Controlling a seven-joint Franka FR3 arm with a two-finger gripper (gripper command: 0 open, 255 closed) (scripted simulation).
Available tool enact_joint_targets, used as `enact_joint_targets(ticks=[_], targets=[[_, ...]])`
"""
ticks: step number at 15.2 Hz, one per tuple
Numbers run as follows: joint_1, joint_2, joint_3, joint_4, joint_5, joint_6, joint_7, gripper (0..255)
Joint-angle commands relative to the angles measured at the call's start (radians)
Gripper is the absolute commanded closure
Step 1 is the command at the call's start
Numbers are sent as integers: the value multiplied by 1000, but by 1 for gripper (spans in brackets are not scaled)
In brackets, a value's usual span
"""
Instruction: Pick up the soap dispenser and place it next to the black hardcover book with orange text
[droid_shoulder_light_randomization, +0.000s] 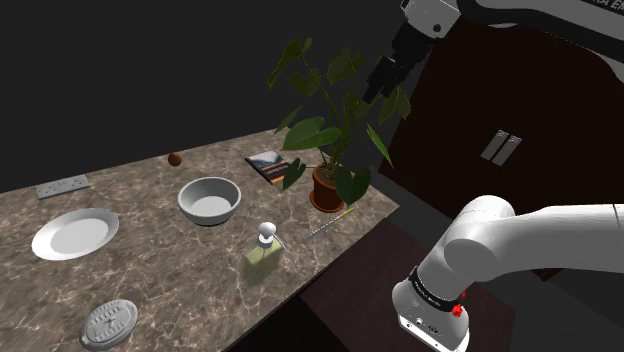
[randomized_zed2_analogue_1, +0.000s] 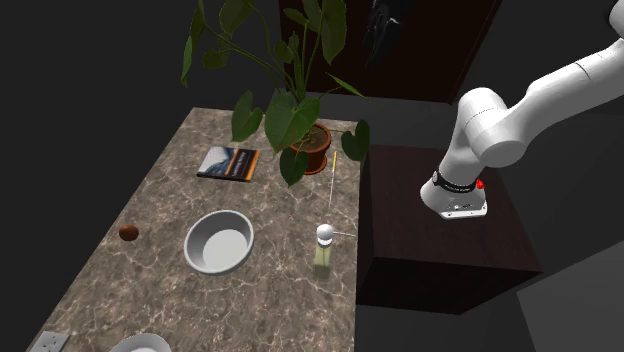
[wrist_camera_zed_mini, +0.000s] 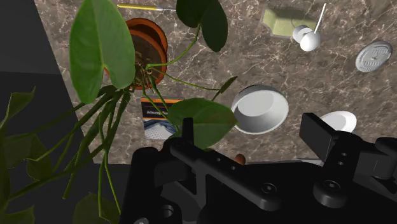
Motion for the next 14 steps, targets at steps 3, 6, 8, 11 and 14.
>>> enact_joint_targets(ticks=[3,6,8,11,14], targets=[[6,-15,37,-62,9,46,35,0],[16,-29,95,-146,25,117,88,0],[24,-30,135,-196,37,165,125,0],[37,-20,198,-264,55,240,182,0],[49,5,266,-320,72,319,242,0]])
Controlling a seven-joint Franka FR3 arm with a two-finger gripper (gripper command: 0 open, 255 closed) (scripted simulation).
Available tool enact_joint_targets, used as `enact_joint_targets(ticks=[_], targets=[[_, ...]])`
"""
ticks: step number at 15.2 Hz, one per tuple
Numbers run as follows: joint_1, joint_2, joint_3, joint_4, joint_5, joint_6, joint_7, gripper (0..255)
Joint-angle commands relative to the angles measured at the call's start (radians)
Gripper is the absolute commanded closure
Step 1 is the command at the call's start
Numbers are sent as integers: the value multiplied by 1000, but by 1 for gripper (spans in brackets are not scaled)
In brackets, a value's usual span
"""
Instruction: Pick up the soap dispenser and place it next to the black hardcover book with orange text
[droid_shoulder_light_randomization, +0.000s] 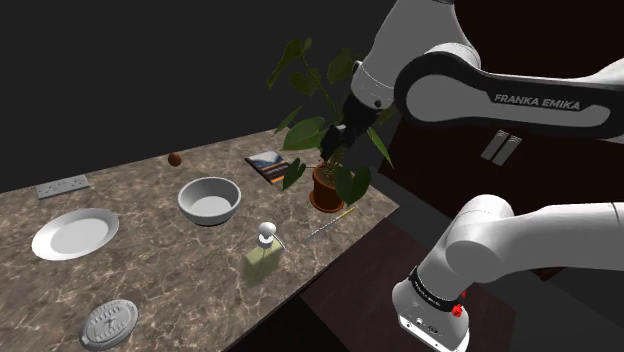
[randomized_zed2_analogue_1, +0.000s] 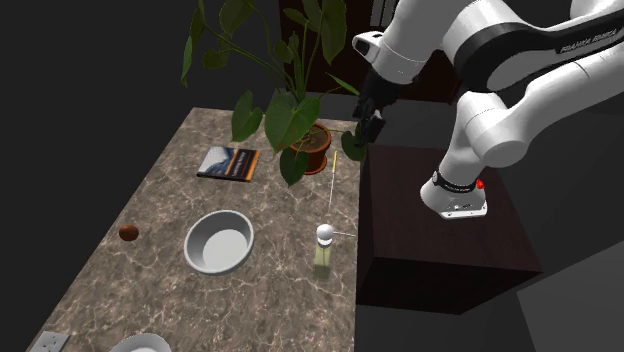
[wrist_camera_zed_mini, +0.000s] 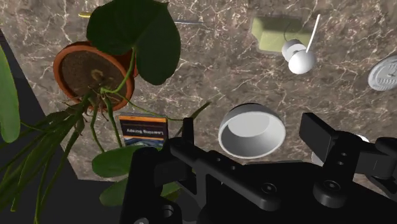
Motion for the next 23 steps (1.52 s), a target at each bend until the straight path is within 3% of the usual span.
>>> enact_joint_targets(ticks=[1,7,12,16,19,23], targets=[[9,16,48,-35,13,52,45,0],[13,130,202,-103,32,224,181,0],[-27,276,354,-118,6,373,321,0],[-116,421,509,-102,-75,487,470,0],[-241,549,663,-71,-210,557,629,0],[-340,629,745,-66,-329,606,725,0]])
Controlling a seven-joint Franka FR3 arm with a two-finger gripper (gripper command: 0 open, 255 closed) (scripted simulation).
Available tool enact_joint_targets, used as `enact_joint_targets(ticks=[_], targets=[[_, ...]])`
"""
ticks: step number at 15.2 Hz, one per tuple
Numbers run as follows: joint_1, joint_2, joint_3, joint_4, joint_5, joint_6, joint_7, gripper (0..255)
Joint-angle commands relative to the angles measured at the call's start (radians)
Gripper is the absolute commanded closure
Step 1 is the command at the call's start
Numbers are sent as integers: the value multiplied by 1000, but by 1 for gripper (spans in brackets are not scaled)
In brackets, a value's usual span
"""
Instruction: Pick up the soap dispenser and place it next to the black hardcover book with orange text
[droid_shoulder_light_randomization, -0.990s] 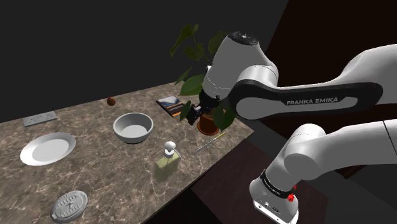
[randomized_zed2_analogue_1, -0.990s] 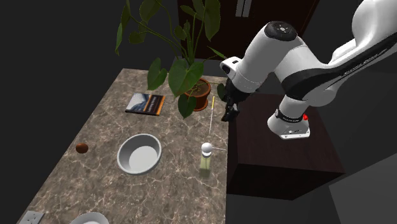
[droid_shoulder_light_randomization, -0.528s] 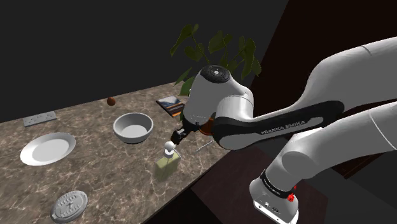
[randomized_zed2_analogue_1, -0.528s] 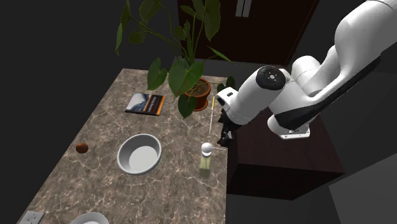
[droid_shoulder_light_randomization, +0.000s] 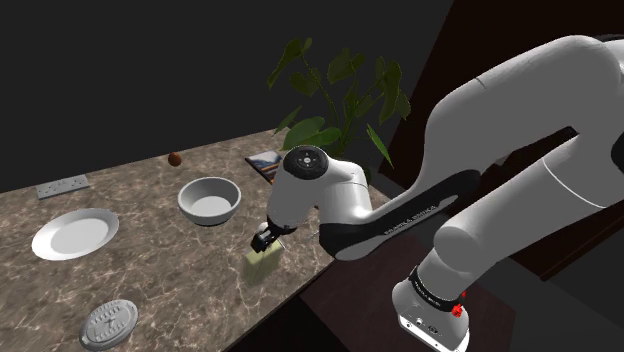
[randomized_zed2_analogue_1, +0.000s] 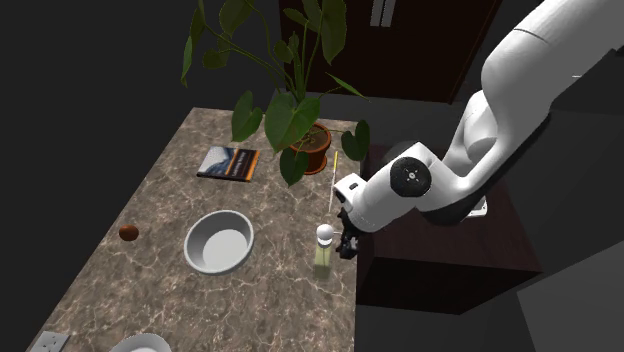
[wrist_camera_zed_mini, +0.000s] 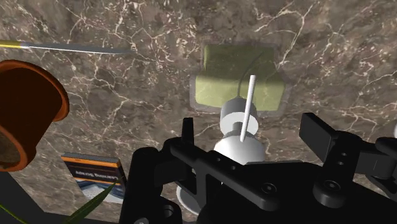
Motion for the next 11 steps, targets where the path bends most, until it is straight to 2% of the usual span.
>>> enact_joint_targets(ticks=[1,5,11], targets=[[-54,40,36,-3,-69,30,47,0],[-162,129,109,6,-239,57,168,0],[-160,130,107,7,-240,57,168,0]])
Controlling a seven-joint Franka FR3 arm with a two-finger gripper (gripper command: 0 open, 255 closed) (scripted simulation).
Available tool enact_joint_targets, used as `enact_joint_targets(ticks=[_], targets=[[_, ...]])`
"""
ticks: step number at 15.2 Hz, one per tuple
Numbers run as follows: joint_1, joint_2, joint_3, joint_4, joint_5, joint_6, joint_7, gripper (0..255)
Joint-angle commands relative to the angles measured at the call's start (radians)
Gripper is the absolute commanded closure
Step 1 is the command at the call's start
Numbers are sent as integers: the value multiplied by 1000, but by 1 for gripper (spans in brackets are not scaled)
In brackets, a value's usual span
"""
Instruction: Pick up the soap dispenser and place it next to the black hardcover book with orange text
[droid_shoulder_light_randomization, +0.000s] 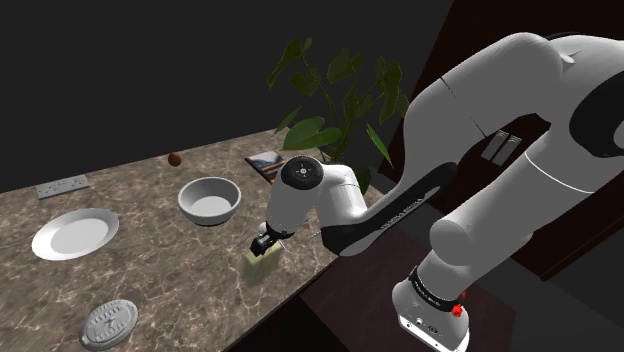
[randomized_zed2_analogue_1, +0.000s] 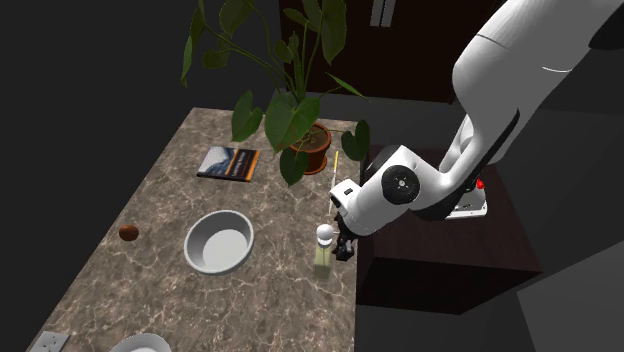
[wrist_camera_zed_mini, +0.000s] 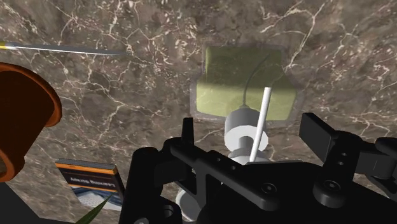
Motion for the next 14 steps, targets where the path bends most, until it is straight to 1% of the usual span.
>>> enact_joint_targets(ticks=[1,2,10,11,14], targets=[[0,0,0,0,-1,0,1,0],[0,0,0,0,-1,0,1,255],[5,-6,-3,-3,10,2,-7,255],[0,0,0,0,-1,0,1,255],[75,-74,-57,-4,144,-20,-113,255]])
